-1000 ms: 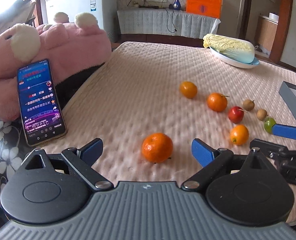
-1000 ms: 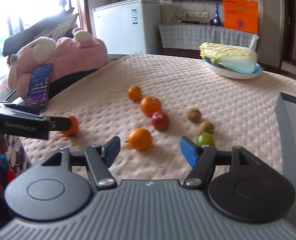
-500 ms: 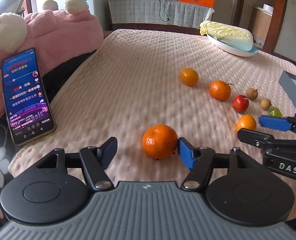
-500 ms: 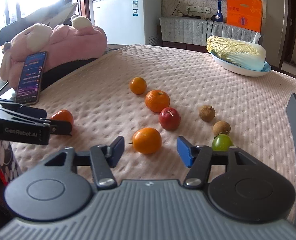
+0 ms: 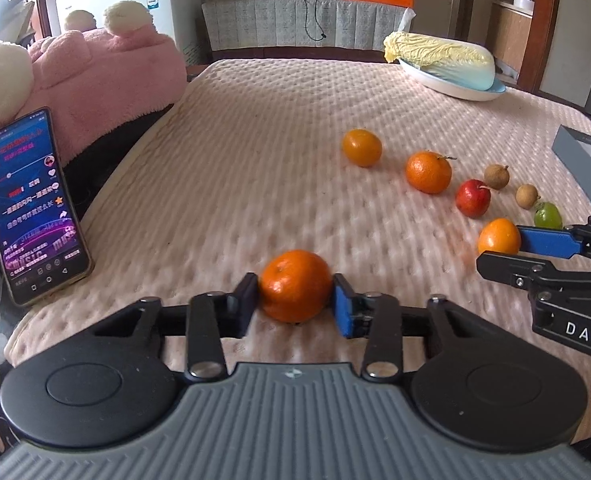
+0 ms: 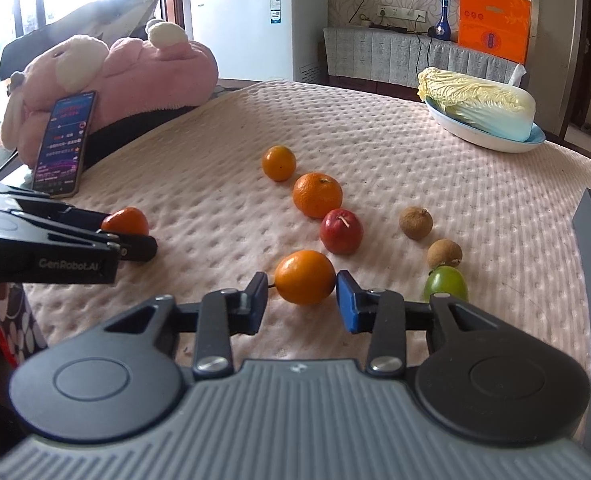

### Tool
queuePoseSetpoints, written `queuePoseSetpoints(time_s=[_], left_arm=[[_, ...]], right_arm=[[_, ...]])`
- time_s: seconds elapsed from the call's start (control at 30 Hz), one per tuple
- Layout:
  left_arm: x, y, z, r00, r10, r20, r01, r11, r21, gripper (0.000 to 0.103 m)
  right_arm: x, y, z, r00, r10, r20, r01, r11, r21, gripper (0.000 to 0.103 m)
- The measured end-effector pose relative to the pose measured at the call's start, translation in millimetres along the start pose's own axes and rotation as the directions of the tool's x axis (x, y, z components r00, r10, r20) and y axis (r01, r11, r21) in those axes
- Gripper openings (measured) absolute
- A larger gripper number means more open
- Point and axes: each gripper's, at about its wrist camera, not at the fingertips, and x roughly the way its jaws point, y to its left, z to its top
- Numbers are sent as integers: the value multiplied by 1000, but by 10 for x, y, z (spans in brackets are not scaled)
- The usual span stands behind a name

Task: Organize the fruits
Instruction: 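Grasp an orange with the left tool while the right grasps another orange, then carry the orange with the left tool while the right carries its orange to the box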

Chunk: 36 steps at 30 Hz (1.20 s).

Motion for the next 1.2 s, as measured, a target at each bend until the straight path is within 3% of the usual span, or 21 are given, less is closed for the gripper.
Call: queuePoseSetpoints(time_s=[0.4, 1.2], left_arm=[[-133, -20, 99, 998, 3, 60, 1, 997, -73, 42], [-247, -671, 268, 993, -50, 107, 52, 998, -21, 42]], right_arm=[[-267, -133, 67, 998, 46, 42, -48, 997, 57, 40], [-690, -493, 43, 995, 27, 96, -37, 994, 106, 40]])
